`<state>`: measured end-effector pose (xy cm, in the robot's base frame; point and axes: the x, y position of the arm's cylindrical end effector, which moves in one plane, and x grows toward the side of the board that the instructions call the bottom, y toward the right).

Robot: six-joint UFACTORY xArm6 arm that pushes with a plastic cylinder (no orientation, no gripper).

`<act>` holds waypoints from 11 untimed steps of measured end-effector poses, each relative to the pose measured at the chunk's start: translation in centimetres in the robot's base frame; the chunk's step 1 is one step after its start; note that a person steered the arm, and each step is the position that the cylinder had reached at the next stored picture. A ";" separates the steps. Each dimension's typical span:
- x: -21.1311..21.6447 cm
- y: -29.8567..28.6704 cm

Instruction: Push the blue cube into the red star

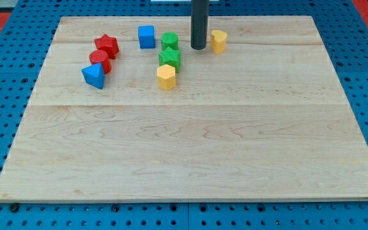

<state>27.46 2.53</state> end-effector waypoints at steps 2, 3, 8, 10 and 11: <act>-6.2 -4.6; -5.4 -9.6; 4.6 -17.9; 3.2 -15.5; -1.4 -12.6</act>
